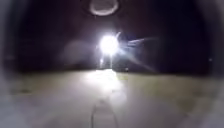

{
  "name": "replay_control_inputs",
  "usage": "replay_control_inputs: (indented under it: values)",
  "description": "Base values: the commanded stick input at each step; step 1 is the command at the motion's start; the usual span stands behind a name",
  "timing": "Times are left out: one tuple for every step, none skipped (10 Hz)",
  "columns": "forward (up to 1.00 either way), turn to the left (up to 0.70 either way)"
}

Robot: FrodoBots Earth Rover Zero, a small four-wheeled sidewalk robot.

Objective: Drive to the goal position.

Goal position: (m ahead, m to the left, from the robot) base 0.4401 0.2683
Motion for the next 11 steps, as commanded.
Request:
replay_control_inputs:
  values:
    - [0.85,0.16]
    - [0.85,0.17]
    - [0.85,0.16]
    - [0.85,0.15]
    - [0.85,0.13]
    - [0.85,0.12]
    - [0.85,0.11]
    - [0.85,0.11]
    - [0.85,0.11]
    - [0.85,0.11]
    - [0.85,0.11]
